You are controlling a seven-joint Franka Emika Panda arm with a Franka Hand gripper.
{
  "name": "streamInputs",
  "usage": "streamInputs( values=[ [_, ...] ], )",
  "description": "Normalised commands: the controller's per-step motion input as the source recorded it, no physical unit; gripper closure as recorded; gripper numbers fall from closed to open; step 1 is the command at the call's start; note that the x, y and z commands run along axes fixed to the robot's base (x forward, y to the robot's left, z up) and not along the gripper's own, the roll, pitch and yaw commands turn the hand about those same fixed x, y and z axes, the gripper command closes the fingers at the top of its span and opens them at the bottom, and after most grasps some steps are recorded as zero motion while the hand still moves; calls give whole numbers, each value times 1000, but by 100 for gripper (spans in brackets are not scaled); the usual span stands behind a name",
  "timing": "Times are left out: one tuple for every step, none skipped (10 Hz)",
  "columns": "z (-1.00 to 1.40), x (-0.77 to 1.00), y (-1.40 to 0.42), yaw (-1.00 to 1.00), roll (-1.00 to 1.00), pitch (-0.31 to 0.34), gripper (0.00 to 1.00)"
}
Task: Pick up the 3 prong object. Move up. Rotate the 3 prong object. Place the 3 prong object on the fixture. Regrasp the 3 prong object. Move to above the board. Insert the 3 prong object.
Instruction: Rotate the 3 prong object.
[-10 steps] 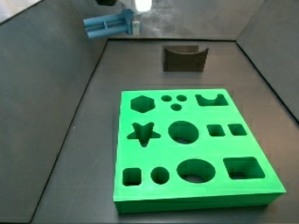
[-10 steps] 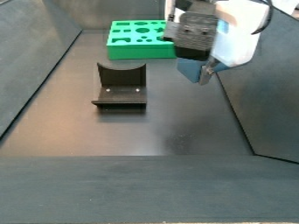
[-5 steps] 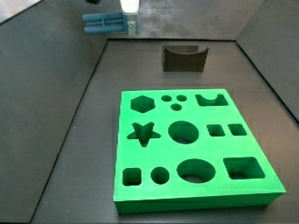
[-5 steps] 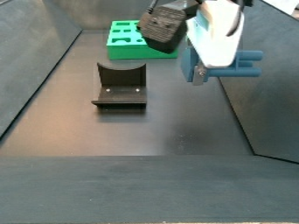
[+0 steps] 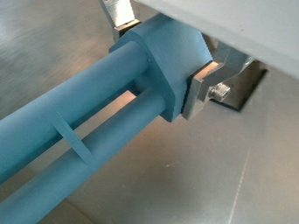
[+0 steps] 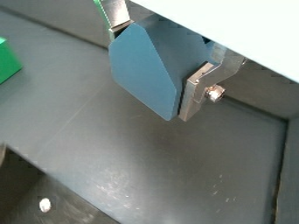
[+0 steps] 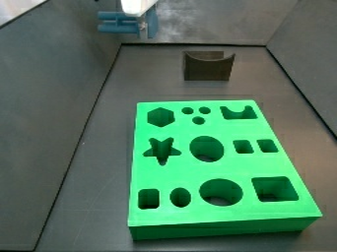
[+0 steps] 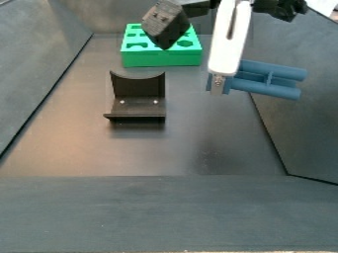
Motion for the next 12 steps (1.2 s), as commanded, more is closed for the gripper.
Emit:
streamInputs(
  values=[
    [-20, 21, 18, -1000, 1, -10, 100],
    [-20, 21, 18, -1000, 1, -11, 100],
    [-20, 20, 18, -1000, 1, -11, 100],
    [-20, 20, 18, -1000, 1, -12, 100],
    [-20, 20, 18, -1000, 2, -13, 100],
    [-20, 20, 18, -1000, 2, -14, 100],
    [-20, 20, 18, -1000, 2, -15, 100],
    [-20, 19, 18, -1000, 2, -16, 100],
    [-20, 19, 18, -1000, 2, -17, 100],
    [-20, 19, 18, -1000, 2, -19, 100],
    [-21, 18, 19, -1000, 2, -20, 100],
    [-21, 18, 19, -1000, 2, -23, 100]
  ],
)
